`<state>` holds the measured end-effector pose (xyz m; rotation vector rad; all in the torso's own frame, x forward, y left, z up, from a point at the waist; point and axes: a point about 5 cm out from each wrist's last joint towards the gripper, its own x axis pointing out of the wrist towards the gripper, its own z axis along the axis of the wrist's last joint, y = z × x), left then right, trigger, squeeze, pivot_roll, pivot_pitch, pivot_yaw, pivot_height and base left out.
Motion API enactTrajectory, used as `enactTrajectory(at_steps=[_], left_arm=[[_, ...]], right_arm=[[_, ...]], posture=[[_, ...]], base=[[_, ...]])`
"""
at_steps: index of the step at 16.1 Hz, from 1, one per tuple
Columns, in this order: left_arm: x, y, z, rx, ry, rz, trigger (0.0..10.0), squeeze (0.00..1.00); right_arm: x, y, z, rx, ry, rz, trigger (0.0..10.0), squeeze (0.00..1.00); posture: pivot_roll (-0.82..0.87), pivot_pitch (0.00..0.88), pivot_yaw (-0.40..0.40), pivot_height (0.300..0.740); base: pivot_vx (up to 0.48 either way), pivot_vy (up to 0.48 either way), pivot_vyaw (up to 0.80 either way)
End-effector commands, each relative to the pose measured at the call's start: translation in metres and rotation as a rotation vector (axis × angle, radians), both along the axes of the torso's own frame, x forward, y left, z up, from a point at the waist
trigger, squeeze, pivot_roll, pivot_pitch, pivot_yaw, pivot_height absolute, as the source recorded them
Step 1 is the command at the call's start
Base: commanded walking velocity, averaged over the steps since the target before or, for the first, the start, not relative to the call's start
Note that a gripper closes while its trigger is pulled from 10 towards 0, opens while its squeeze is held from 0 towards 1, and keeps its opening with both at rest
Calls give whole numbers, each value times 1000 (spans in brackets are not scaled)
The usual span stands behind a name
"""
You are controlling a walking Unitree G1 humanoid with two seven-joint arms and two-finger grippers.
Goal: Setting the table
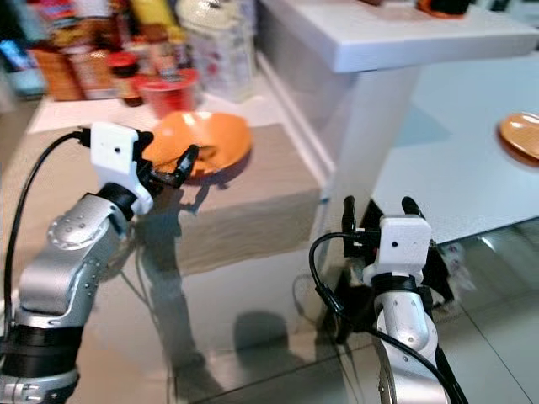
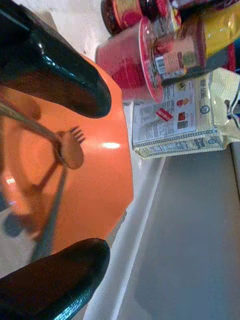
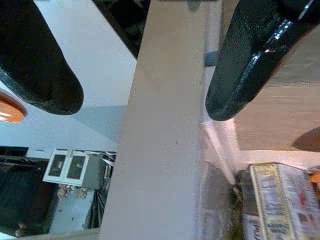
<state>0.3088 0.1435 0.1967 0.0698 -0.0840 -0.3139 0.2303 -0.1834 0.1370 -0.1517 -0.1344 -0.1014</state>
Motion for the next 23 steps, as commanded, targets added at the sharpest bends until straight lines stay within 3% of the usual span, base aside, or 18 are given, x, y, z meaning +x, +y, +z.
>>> enactTrajectory(at_steps=[1,4,6,12,13,14,18,19,23], left_arm=[[-1,3,6,-7,-11,21,10000,0],[-1,3,6,-26,-13,51,10000,0],[-2,3,9,-28,-35,70,10000,0],[0,-1,15,-37,-59,81,10000,0],[2,-7,16,-33,-25,21,10000,0],[7,-15,19,30,13,-78,10000,0],[15,-28,46,76,33,-259,10000,0],[12,-38,47,89,42,-337,10000,0],[12,-48,34,175,126,-464,10000,0]], right_arm=[[1,4,4,-6,-9,17,10000,0],[0,8,4,-18,-8,47,10000,47],[1,8,1,-7,11,46,10000,4],[1,9,-1,-7,18,54,10000,0],[0,9,-2,-7,21,54,10000,0],[0,9,-3,-8,24,56,10000,0],[-1,11,-5,-4,30,57,10000,0],[-2,13,-6,-3,34,57,10000,0],[-4,15,-9,1,40,46,10000,0]], posture=[[-83,0,27,740],[-80,0,18,740],[-77,0,16,740],[-79,0,9,740],[-79,0,9,740],[-76,0,2,740],[-76,0,7,740],[-78,0,12,740],[-96,0,30,740]], base=[[330,349,0],[274,394,410],[127,416,297],[0,0,0],[0,0,0],[0,0,0],[0,0,0],[0,0,0],[0,0,0]])
